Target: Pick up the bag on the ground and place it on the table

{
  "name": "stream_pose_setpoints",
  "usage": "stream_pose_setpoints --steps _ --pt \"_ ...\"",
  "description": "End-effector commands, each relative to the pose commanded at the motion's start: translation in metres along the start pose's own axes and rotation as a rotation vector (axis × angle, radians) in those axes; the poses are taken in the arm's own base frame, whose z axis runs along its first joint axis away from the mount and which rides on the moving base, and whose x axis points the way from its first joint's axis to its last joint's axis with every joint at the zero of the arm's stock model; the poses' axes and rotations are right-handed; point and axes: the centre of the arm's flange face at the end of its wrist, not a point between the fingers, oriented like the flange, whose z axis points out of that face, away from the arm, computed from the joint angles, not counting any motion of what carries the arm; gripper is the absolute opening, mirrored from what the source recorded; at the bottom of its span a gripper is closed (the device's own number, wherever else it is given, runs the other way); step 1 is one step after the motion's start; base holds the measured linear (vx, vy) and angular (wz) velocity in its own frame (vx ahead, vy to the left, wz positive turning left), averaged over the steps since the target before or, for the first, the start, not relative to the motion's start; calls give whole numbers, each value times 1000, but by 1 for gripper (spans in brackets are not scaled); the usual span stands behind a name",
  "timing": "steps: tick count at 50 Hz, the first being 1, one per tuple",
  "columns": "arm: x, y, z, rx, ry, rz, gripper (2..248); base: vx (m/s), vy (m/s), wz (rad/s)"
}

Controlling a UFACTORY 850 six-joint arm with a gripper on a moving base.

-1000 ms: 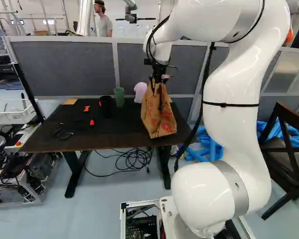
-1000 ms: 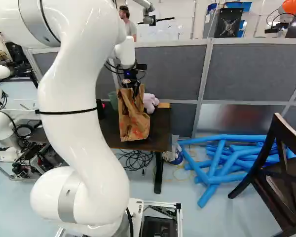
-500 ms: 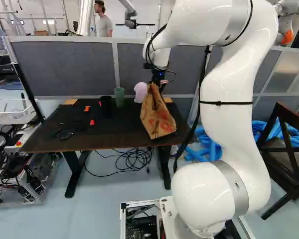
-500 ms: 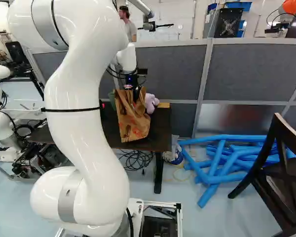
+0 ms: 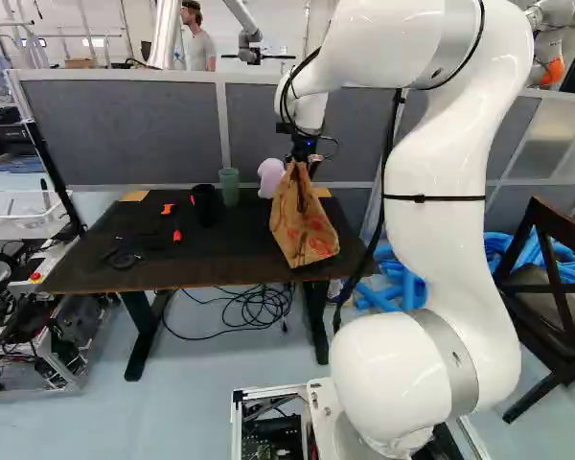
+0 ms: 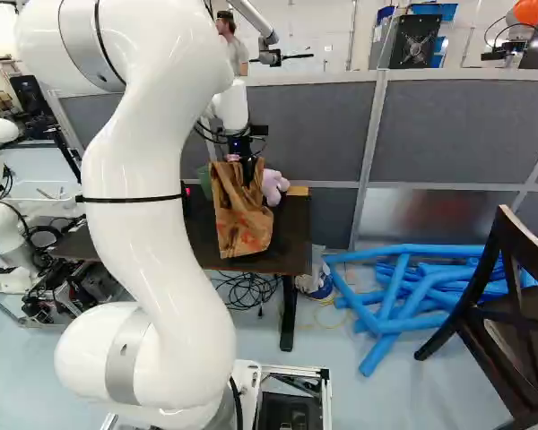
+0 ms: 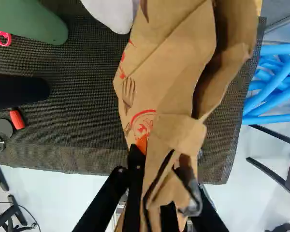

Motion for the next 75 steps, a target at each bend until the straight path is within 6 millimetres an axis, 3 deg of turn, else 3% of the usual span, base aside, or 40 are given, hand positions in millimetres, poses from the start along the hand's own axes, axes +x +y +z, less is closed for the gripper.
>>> stream_pose_setpoints --steps 2,3,7,8,12,13,18,19,23,24,28,29,44,75 --pt "0 0 0 0 0 0 42 0 0 0" --pt "0 0 0 0 0 0 76 0 0 0" --pt "0 0 0 0 0 0 76 0 0 0" --pt "0 0 0 0 0 0 110 0 0 0" --pt "0 0 0 0 0 0 110 0 0 0" --pt "0 0 0 0 0 0 144 0 0 0" --pt "0 0 0 0 0 0 144 0 0 0" --pt "0 0 0 0 0 0 181 0 0 0" --pt "0 0 0 0 0 0 181 0 0 0" --pt "0 0 0 0 0 0 217 0 0 0" --pt "0 0 0 0 0 0 217 0 0 0" --pt "0 0 0 0 0 0 247 0 0 0" --pt "-1 0 -3 0 4 0 247 0 0 0" --pt "-13 -2 -48 3 74 -4 247 0 0 0"
